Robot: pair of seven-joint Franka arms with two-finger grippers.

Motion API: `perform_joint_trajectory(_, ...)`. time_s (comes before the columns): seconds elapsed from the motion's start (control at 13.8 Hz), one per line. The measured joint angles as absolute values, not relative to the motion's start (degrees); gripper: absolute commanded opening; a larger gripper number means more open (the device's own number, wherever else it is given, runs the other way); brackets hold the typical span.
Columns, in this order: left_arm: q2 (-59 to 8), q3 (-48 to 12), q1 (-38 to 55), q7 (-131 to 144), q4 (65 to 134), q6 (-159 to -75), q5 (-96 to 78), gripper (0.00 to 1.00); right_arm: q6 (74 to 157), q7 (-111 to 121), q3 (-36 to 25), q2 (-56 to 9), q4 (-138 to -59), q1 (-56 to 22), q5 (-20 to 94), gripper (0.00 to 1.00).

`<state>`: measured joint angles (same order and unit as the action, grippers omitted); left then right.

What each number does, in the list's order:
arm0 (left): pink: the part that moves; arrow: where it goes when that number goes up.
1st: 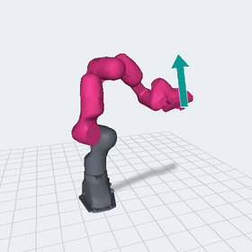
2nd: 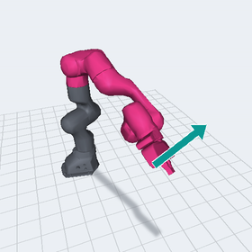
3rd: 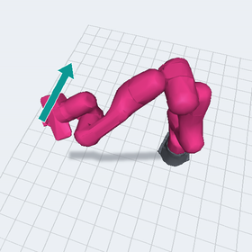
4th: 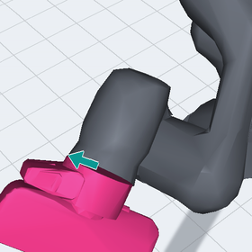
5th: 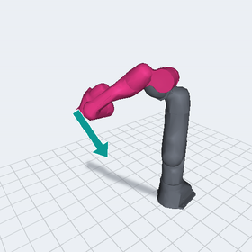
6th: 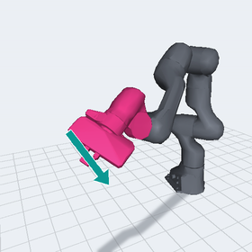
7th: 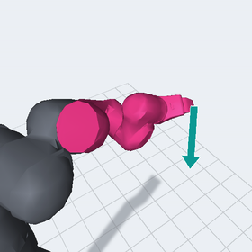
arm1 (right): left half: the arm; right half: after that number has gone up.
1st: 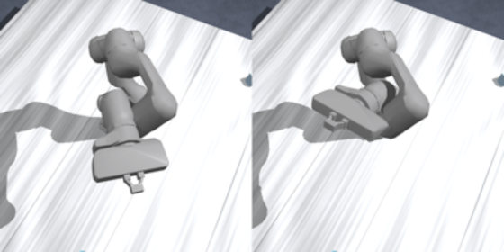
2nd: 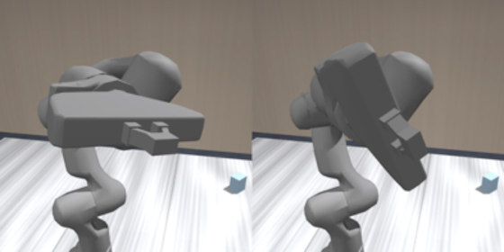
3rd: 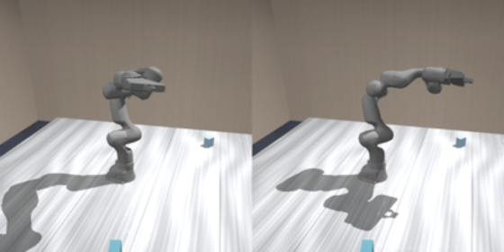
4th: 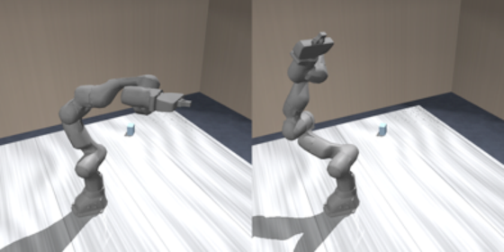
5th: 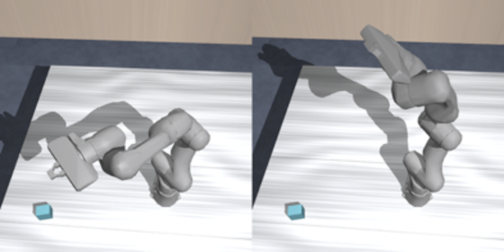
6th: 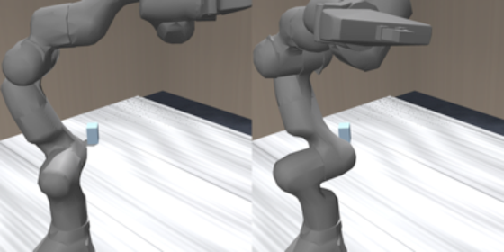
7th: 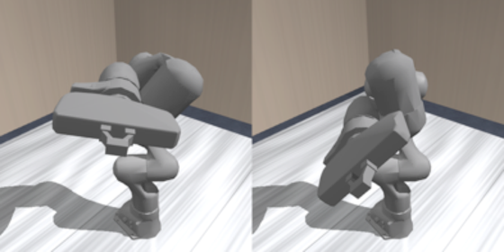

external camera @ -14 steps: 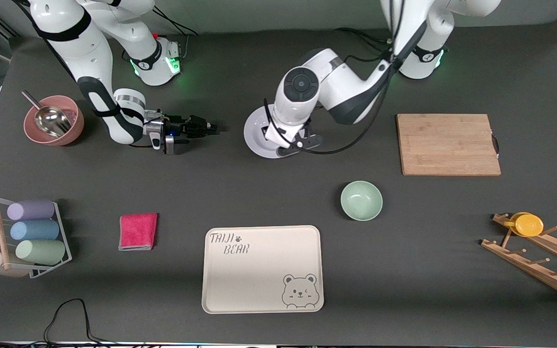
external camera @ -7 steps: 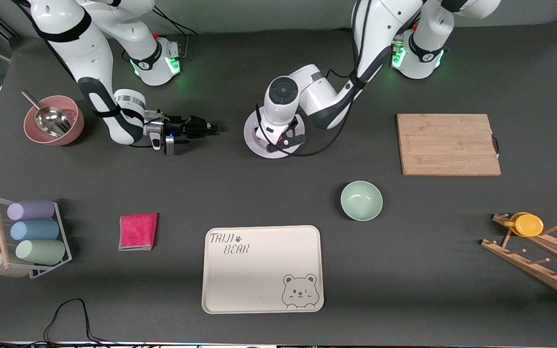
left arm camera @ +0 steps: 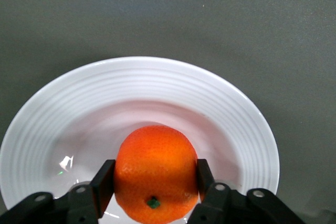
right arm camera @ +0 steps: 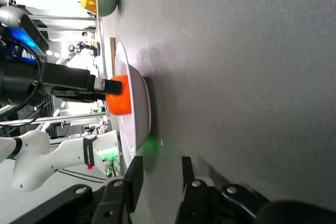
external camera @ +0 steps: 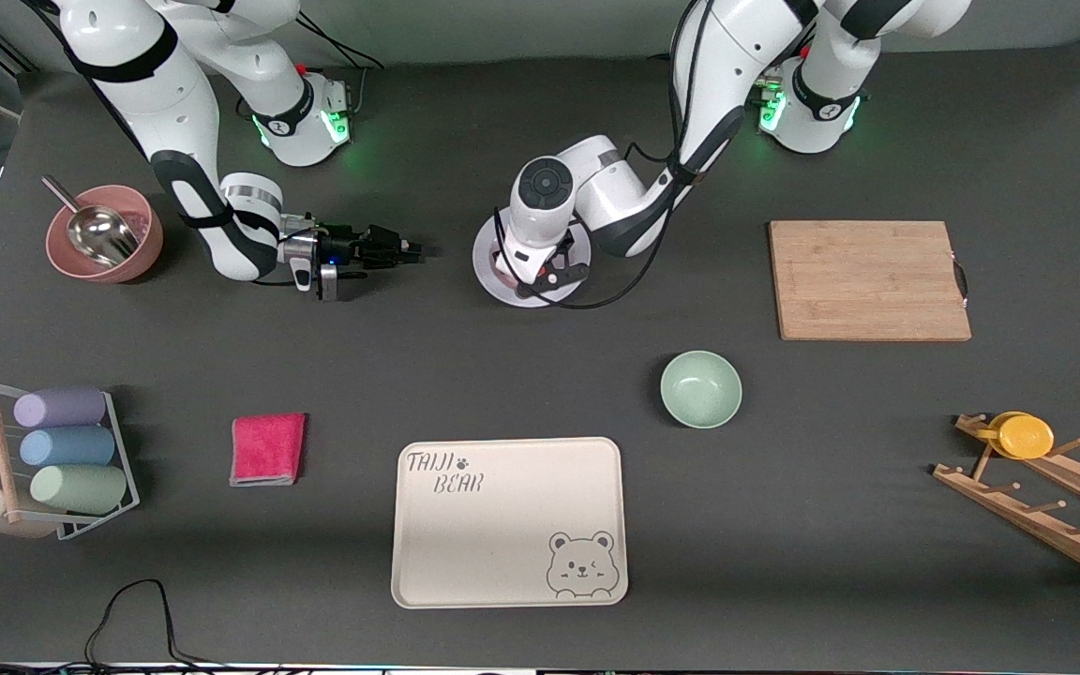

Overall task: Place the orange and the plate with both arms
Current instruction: 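Release the orange onto the plate and withdraw the left gripper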

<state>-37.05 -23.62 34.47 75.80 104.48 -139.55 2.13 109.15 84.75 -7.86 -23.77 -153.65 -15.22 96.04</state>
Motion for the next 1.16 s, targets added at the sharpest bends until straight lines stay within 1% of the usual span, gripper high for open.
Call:
perform_joint_trajectory(0.15, -36.92, -23.51, 34.46, 75.94, 104.29, -139.27, 2.36, 1.00, 109.10, 85.29, -7.74, -24.17, -153.60, -15.28, 97.41, 0.37)
perform_joint_trajectory(0.29, -35.63, -22.24, 34.21, 75.99, 102.84, -135.44, 3.52, 1.00, 109.02, 85.74, -7.59, -24.50, -153.56, -16.01, 99.44, 0.37)
perform_joint_trajectory(0.44, -32.05, -19.90, 32.51, 72.48, 100.31, -126.73, 4.44, 1.00, 109.01, 85.85, -6.65, -24.60, -153.40, -17.08, 102.43, 0.37)
perform_joint_trajectory(0.58, -26.90, -18.61, 27.27, 61.47, 98.89, -117.16, 4.45, 1.00, 109.02, 85.86, -5.10, -24.86, -153.06, -18.20, 105.42, 0.37)
perform_joint_trajectory(0.65, -24.26, -18.33, 23.47, 55.83, 98.76, -113.57, 4.42, 1.00, 109.02, 85.86, -4.23, -25.01, -152.76, -18.66, 107.02, 0.37)
perform_joint_trajectory(0.8, -19.69, -16.72, 17.03, 48.24, 98.79, -109.21, 4.40, 1.00, 109.06, 85.86, -1.77, -25.32, -151.92, -19.09, 110.94, 0.37)
perform_joint_trajectory(1.02, -14.71, -9.75, 14.86, 37.94, 99.04, -104.66, 3.64, 1.00, 109.30, 85.88, 2.30, -26.44, -149.98, -19.89, 116.80, 0.37)
perform_joint_trajectory(1.16, -12.76, -4.15, 14.98, 29.40, 99.30, -101.72, 1.81, 1.00, 109.75, 85.89, 2.97, -27.51, -148.36, -21.69, 119.03, 0.37)
